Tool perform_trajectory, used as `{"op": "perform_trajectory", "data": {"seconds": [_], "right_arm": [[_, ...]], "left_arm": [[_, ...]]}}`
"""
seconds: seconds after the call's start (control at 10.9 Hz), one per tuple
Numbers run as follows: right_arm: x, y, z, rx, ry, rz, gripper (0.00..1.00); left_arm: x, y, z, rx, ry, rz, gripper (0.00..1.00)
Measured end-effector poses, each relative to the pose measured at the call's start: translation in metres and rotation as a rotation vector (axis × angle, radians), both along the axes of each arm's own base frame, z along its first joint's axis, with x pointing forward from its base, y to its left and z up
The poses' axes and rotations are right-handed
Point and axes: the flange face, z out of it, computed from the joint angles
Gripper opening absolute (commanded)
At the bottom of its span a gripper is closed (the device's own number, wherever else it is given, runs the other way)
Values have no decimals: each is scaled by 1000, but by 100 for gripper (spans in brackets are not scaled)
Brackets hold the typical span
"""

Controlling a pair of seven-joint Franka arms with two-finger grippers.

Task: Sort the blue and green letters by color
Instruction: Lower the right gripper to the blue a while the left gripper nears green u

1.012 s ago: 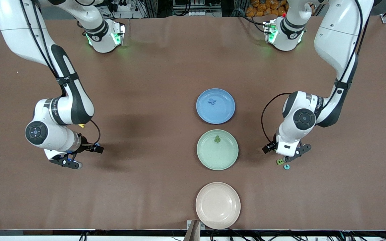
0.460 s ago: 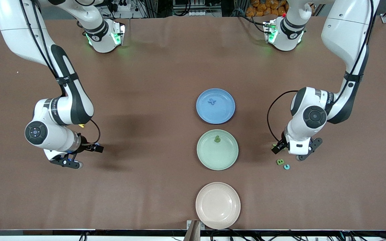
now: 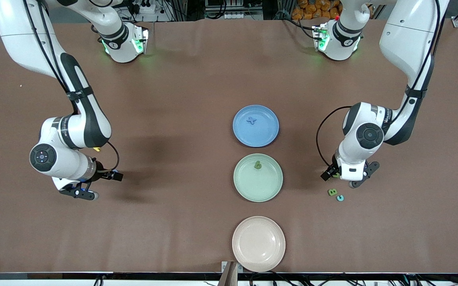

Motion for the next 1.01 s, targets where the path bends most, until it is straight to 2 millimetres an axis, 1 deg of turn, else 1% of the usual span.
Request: {"op": "perform_trajectory", "data": {"seconds": [0.28,0.46,0.55,0.64,0.83,0.92,1.01], "right_arm": [[0,0,0,0,0,1,100],[0,1,0,1,-4,6,100],[1,1,1,2,-10,10,100],[1,1,-1,3,-16,20,100],[-3,1,-11,6,-42,32,100],[-6,0,-18,7,-53,35,100],[-9,-1,-25,6,-52,37,100]], "left_arm": [[-3,2,-6,37,-16,-54,100],[-2,9,-12,39,-24,-54,100],[0,16,-15,37,-24,-41,100],[1,24,-17,37,-22,-13,100],[5,44,-17,27,-38,111,100],[6,51,-19,22,-45,169,100],[5,51,-23,15,-49,208,100]]}}
